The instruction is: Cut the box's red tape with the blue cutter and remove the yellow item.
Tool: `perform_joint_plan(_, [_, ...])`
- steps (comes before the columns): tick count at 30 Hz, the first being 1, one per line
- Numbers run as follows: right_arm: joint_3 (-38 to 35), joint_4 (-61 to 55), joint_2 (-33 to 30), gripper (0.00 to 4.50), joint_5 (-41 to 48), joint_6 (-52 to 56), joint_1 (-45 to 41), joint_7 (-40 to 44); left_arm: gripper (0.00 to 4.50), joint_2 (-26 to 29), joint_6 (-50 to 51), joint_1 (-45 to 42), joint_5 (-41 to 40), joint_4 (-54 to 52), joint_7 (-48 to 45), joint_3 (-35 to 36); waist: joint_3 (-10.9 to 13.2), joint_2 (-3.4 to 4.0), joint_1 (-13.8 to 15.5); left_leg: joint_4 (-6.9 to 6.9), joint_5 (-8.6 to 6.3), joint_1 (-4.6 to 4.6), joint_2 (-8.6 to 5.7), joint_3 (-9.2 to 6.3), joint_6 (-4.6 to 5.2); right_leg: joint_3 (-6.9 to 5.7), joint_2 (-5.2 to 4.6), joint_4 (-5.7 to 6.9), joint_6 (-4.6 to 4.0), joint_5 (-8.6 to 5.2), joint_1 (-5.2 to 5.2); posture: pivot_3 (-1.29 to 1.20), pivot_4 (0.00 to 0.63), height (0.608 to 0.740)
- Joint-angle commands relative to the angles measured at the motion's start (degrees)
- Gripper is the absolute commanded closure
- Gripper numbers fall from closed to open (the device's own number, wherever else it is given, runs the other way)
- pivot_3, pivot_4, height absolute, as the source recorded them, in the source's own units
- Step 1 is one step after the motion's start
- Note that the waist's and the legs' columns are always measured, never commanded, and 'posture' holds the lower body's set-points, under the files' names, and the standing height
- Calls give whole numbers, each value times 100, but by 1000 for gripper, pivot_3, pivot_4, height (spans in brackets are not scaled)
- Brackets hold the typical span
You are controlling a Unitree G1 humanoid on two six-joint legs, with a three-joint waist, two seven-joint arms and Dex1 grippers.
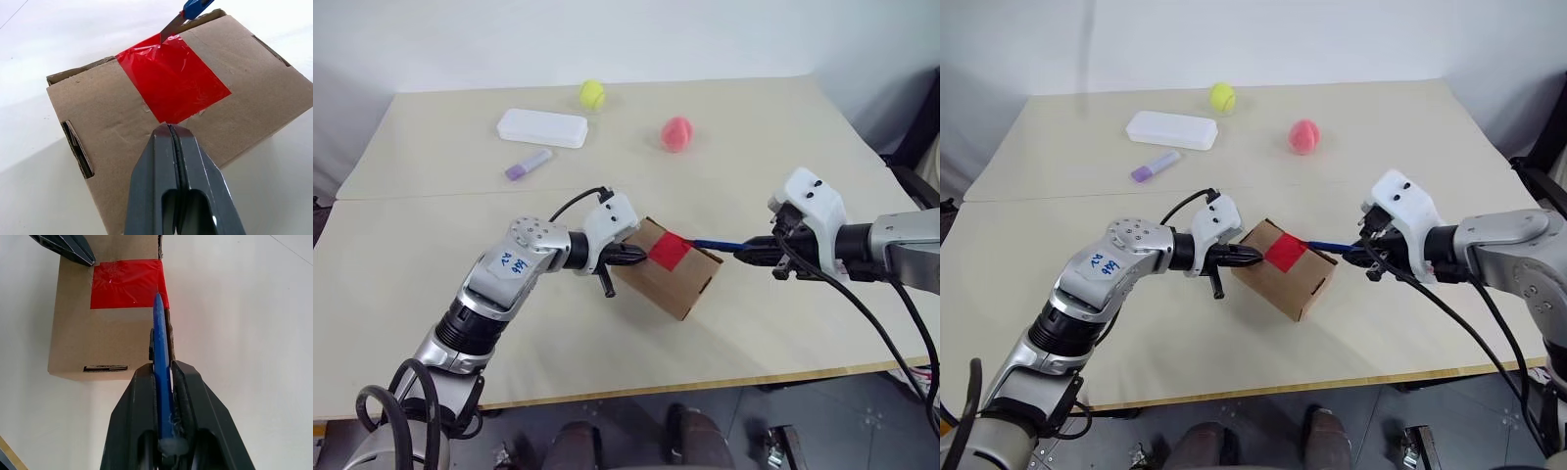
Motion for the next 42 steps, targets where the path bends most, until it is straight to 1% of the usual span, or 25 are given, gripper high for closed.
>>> perform_joint_plan(1, [-160,-12,-230,4337,20,49,23,67,4500,78,76,127,78,77,-16,-101,0,0,1,0,0,0,0,0,0,0,0,0,0,0,0,0,150,740])
perform_joint_plan(7, [-546,5,199,4337,440,142,-393,48,4500,68,71,126,81,90,-20,-113,1,-1,-8,2,0,-1,0,1,0,0,0,0,0,0,-1,0,150,740])
perform_joint_plan(10, [-665,-9,321,4337,541,237,-466,-21,4500,69,73,131,81,76,-22,-116,1,-1,-5,2,0,-1,0,0,0,0,0,0,0,0,-1,0,150,740])
perform_joint_plan(19, [-454,-15,-172,4337,215,-37,197,-48,4500,68,48,136,90,90,-35,-126,1,-1,-4,1,-1,-6,0,-1,2,-2,0,-3,0,0,-1,0,150,740])
perform_joint_plan(22, [-448,-30,-227,4337,207,-104,324,-31,4500,73,58,142,88,76,-39,-128,1,-2,-7,2,-1,-3,0,1,2,-1,0,-2,1,0,-1,0,150,740])
perform_joint_plan(29, [-423,-30,-192,4337,221,-183,456,-32,4500,87,69,132,85,71,-55,-125,1,-2,-6,3,-1,-5,0,0,2,-2,0,-2,1,0,-1,0,150,740])
perform_joint_plan(39, [-287,141,59,4337,247,-329,97,-47,4500,76,84,132,78,41,-52,-130,1,-2,-8,4,-1,-5,0,1,2,-2,0,-2,1,0,-1,0,150,740])
perform_joint_plan(42, [-134,200,115,4337,133,-429,112,-53,4500,63,92,125,73,40,-48,-132,1,-2,-9,3,-1,-4,0,1,2,-2,0,-2,1,0,-2,0,150,740])
